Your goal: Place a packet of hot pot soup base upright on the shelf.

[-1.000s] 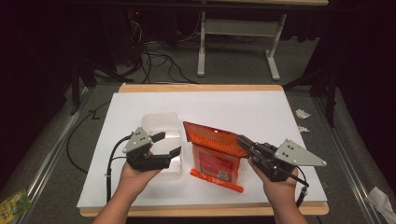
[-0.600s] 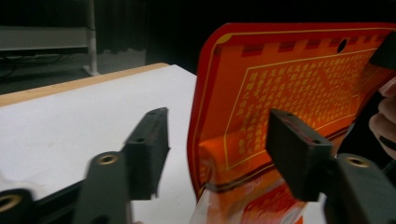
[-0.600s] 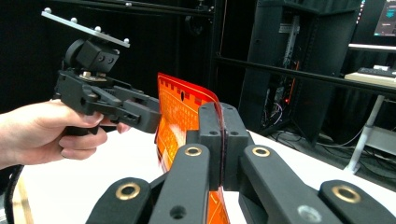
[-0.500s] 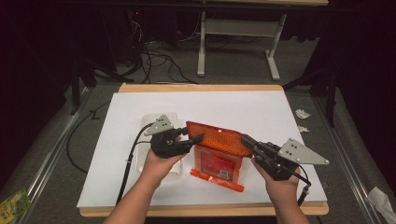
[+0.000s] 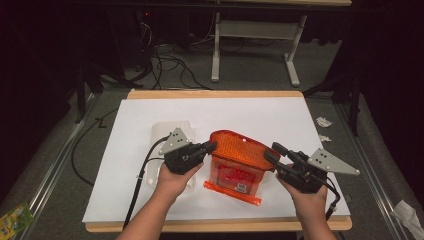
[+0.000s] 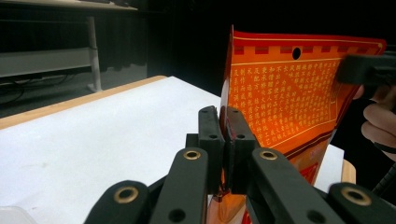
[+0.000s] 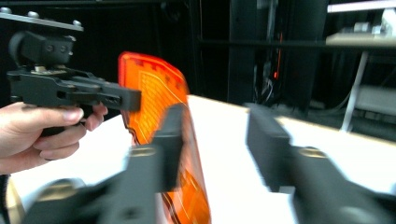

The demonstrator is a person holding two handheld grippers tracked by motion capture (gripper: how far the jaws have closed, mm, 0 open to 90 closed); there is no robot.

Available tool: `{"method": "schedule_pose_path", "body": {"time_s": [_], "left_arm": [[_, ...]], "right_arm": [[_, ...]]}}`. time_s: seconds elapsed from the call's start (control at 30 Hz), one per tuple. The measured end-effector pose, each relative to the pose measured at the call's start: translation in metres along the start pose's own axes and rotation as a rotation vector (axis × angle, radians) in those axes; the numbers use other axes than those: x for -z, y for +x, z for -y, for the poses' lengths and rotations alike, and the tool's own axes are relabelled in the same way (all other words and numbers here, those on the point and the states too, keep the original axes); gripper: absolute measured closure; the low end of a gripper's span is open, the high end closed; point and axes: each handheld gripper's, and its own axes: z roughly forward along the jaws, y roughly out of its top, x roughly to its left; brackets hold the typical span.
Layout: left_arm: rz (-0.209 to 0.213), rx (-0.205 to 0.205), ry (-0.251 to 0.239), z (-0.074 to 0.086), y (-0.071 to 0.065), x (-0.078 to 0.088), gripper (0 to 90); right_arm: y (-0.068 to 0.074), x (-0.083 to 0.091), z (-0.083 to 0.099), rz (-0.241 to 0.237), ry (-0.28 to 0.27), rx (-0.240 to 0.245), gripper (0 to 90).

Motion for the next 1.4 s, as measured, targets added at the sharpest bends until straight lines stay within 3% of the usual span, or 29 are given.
{"method": "schedule_pose_path", "body": {"time_s": [0.03, 0.07, 0.1, 0.27, 0.37, 0.47, 0.5, 0.57, 0.63, 0.7, 0.77, 0.87, 0.93, 1.0, 1.1, 1.13, 1.27, 1.4], "left_arm": [[-0.002, 0.000, 0.001, 0.000, 0.000, 0.000, 88.0], [-0.002, 0.000, 0.003, 0.000, -0.001, 0.000, 88.0], [-0.004, -0.004, 0.006, -0.001, -0.001, 0.000, 87.9], [-0.006, -0.008, 0.006, -0.001, -0.001, -0.001, 87.5], [-0.010, -0.015, 0.008, -0.001, -0.002, -0.001, 87.3], [-0.009, -0.019, 0.010, -0.001, -0.002, 0.000, 87.0], [-0.010, -0.022, 0.009, -0.001, -0.002, 0.000, 86.9], [-0.012, -0.024, 0.011, -0.001, -0.002, 0.000, 86.4], [-0.019, -0.034, 0.017, -0.001, -0.003, 0.002, 84.9], [-0.026, -0.037, 0.023, -0.001, -0.003, 0.002, 83.3], [-0.073, -0.038, 0.056, -0.001, 0.000, 0.005, 70.6], [-0.121, -0.031, 0.073, 0.003, 0.009, 0.015, 57.0], [-0.138, -0.025, 0.079, 0.004, 0.013, 0.020, 52.7], [-0.213, -0.032, 0.084, 0.009, 0.022, 0.039, 42.4], [-0.260, -0.038, 0.088, 0.011, 0.030, 0.056, 36.9], [-0.309, -0.043, 0.089, 0.015, 0.038, 0.075, 36.1], [-0.439, -0.039, 0.092, 0.031, 0.060, 0.118, 33.1], [-0.531, 0.028, 0.133, 0.058, 0.084, 0.151, 30.2]], "right_arm": [[-0.002, 0.001, 0.005, -0.002, 0.032, -0.031, 30.5], [-0.002, 0.001, 0.005, -0.002, 0.032, -0.031, 30.5], [-0.002, 0.001, 0.011, 0.005, 0.059, -0.046, 23.9], [-0.003, -0.012, 0.034, -0.048, 0.144, -0.069, 23.2], [0.000, -0.024, 0.046, -0.115, 0.195, -0.073, 31.2], [0.003, -0.027, 0.050, -0.136, 0.215, -0.053, 38.8], [0.003, -0.029, 0.052, -0.161, 0.220, -0.043, 49.7], [0.003, -0.031, 0.053, -0.169, 0.226, -0.044, 53.5], [0.002, -0.033, 0.055, -0.178, 0.233, -0.032, 63.3], [0.001, -0.033, 0.054, -0.186, 0.236, -0.032, 64.7], [-0.001, -0.033, 0.054, -0.208, 0.243, -0.026, 70.5], [-0.001, -0.032, 0.055, -0.208, 0.246, -0.034, 71.8], [-0.001, -0.032, 0.055, -0.208, 0.248, -0.034, 71.9], [0.000, -0.032, 0.054, -0.208, 0.250, -0.034, 72.0], [0.000, -0.032, 0.054, -0.202, 0.254, -0.041, 72.0], [0.001, -0.032, 0.053, -0.201, 0.255, -0.041, 72.1], [0.002, -0.031, 0.053, -0.207, 0.254, -0.032, 72.1], [0.003, -0.031, 0.053, -0.208, 0.253, -0.028, 72.2]]}}
